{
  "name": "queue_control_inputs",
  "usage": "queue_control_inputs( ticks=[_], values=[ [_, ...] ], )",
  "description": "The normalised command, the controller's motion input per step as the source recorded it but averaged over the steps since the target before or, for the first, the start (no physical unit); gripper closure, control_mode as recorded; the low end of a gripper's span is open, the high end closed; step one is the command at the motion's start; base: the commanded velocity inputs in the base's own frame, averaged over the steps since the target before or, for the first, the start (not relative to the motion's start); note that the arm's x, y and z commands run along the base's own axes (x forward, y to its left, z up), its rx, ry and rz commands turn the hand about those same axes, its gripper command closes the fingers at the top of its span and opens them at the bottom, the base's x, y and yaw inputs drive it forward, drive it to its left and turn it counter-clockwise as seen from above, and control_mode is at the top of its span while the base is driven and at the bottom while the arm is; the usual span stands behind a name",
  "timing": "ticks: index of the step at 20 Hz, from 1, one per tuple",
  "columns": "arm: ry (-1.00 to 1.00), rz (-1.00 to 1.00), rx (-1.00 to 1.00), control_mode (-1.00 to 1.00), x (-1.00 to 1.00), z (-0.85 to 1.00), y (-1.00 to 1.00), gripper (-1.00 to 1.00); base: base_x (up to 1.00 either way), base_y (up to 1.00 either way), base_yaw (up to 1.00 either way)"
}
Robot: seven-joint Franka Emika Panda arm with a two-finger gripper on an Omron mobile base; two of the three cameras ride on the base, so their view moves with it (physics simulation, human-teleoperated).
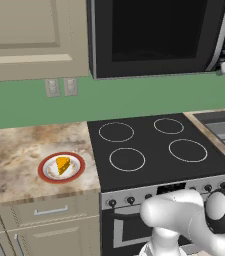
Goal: Pick the cheese from the counter and place it in the microwave. Then turn on the microwave.
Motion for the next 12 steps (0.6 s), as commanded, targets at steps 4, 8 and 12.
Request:
queue_control_inputs(
  ticks=[4, 8, 12],
  values=[
    [0.0, 0.03, -0.07, -1.0, 0.29, 0.04, -0.14, -1.0, 0.0, 0.0, 0.0],
    [-0.01, 0.01, -0.08, -1.0, 0.29, 0.04, -0.12, -1.0, 0.0, 0.0, 0.0],
    [-0.04, 0.0, -0.05, -1.0, 0.31, 0.05, -0.14, -1.0, 0.0, 0.0, 0.0]
  ],
)
